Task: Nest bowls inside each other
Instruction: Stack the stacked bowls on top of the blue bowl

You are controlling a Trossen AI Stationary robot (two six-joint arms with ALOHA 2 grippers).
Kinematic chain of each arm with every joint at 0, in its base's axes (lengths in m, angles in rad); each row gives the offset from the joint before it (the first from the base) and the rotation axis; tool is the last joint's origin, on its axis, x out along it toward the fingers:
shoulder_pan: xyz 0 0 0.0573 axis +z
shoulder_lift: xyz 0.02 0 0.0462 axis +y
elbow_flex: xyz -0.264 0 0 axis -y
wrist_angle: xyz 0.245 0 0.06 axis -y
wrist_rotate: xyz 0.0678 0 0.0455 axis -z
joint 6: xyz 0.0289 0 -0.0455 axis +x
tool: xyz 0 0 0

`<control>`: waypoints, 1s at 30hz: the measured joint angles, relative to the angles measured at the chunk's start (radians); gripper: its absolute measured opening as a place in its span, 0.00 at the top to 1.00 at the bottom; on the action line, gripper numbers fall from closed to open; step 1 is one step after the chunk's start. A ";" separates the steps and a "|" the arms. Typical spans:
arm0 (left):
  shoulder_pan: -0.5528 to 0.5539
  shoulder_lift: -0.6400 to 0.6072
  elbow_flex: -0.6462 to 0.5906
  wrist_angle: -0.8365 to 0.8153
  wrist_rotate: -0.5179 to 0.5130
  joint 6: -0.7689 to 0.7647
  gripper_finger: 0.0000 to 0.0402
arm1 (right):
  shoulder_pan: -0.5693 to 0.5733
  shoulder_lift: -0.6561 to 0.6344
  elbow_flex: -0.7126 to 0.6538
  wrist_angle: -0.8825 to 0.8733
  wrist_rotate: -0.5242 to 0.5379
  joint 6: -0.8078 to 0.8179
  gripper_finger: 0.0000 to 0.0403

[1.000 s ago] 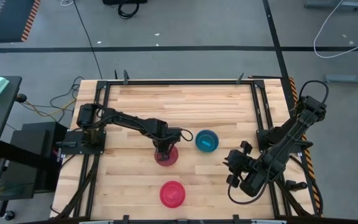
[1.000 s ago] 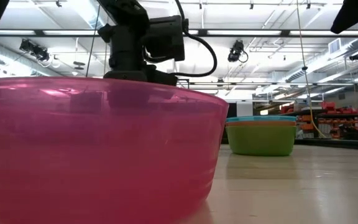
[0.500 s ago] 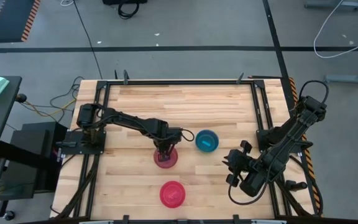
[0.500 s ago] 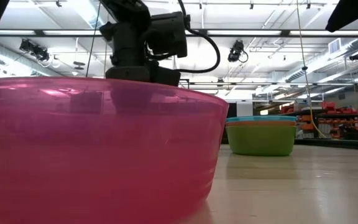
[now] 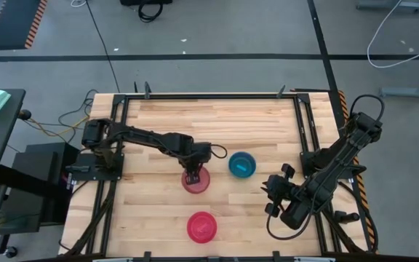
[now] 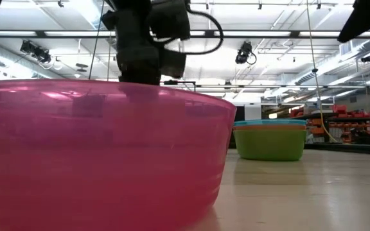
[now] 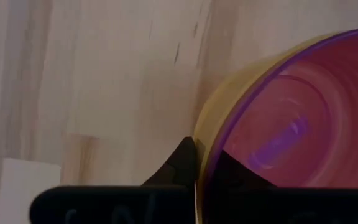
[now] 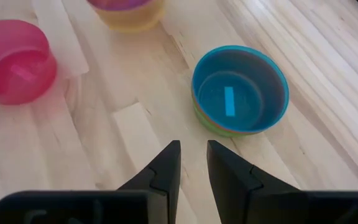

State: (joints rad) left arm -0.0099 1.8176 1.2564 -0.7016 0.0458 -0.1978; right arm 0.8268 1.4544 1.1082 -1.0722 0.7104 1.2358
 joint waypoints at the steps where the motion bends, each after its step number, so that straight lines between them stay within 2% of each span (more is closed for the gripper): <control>1: 0.003 -0.012 0.000 -0.002 0.003 0.000 0.97 | 0.000 0.000 -0.008 0.000 0.000 0.002 0.78; 6: 0.034 -0.061 0.034 -0.002 0.002 -0.033 0.97 | -0.008 0.000 -0.035 -0.001 -0.001 0.026 0.78; 18: 0.079 -0.058 0.357 -0.021 0.007 -0.014 0.97 | -0.073 0.000 -0.113 0.007 -0.030 0.106 0.79; 21: 0.093 -0.058 0.409 -0.052 0.005 -0.011 0.97 | -0.085 0.000 -0.187 0.035 -0.031 0.128 0.83; 26: 0.119 -0.057 0.423 -0.056 0.051 -0.006 0.97 | -0.086 0.000 -0.322 0.159 -0.032 0.183 0.97; 30: 0.134 -0.047 0.421 -0.060 0.058 -0.001 0.97 | -0.087 0.000 -0.394 0.271 -0.014 0.184 0.96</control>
State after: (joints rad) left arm 0.1243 1.7704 1.6778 -0.7615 0.1033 -0.1992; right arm 0.7398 1.4544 0.7139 -0.8016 0.6961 1.4200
